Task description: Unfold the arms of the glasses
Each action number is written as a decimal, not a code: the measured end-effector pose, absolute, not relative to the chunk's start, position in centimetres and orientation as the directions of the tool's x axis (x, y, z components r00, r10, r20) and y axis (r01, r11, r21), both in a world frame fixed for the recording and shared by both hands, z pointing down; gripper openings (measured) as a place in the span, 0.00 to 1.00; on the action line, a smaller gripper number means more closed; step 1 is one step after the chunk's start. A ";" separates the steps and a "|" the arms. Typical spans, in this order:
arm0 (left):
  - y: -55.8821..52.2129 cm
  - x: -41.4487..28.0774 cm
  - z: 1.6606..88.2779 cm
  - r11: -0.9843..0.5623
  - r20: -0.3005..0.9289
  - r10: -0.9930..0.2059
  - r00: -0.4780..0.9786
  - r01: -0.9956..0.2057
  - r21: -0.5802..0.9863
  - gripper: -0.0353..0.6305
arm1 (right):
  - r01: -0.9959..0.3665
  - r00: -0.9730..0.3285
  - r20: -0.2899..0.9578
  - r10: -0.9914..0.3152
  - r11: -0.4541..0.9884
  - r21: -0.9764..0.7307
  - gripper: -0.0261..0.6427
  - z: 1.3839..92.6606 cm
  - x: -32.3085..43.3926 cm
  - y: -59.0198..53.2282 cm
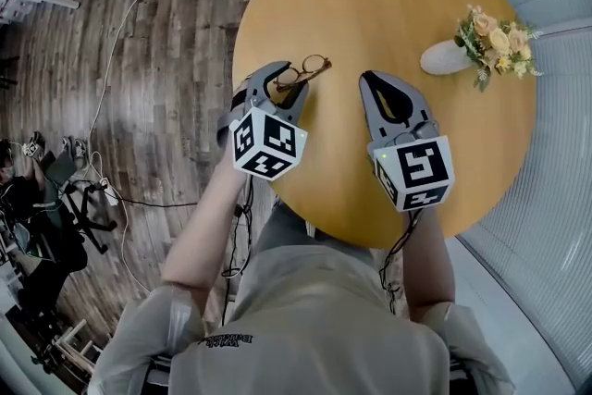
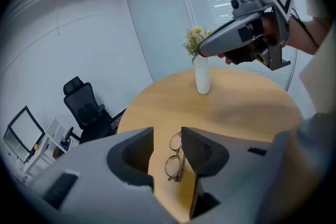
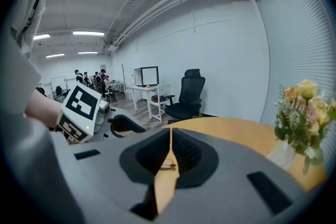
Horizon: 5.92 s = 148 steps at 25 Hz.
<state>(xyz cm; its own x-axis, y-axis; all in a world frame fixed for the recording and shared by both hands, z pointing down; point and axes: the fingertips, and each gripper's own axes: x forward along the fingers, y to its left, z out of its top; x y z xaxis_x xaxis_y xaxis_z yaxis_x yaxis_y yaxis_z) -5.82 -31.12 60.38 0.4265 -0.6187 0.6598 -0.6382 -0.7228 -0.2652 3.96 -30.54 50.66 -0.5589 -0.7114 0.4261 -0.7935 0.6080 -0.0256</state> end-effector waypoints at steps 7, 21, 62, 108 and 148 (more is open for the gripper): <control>-32.6 -5.8 65.6 -0.748 0.697 -0.625 0.351 -0.524 -0.407 0.28 | -0.805 -0.553 0.443 -0.706 0.589 -0.066 0.09 53.8 3.6 -31.3; -33.3 -5.9 72.8 -0.774 0.777 -0.557 0.294 -0.524 -0.356 0.28 | -0.820 -0.545 0.482 -0.686 0.556 -0.135 0.09 58.3 4.5 -31.2; -32.9 -6.2 44.2 -0.580 0.292 -0.790 0.539 -0.812 -0.072 0.11 | -0.850 -0.514 0.253 -0.820 0.525 -0.025 0.09 39.7 8.2 -29.6; -17.7 -11.3 23.4 -0.547 -0.115 -0.837 0.535 -0.808 0.217 0.11 | -0.778 -0.628 -0.072 -0.775 0.628 0.029 0.09 20.0 6.5 -15.3; -19.4 -11.2 23.1 -0.483 -0.150 -0.876 0.459 -0.835 0.266 0.11 | -0.666 -0.745 -0.057 -0.664 0.745 0.026 0.09 18.6 0.6 -19.2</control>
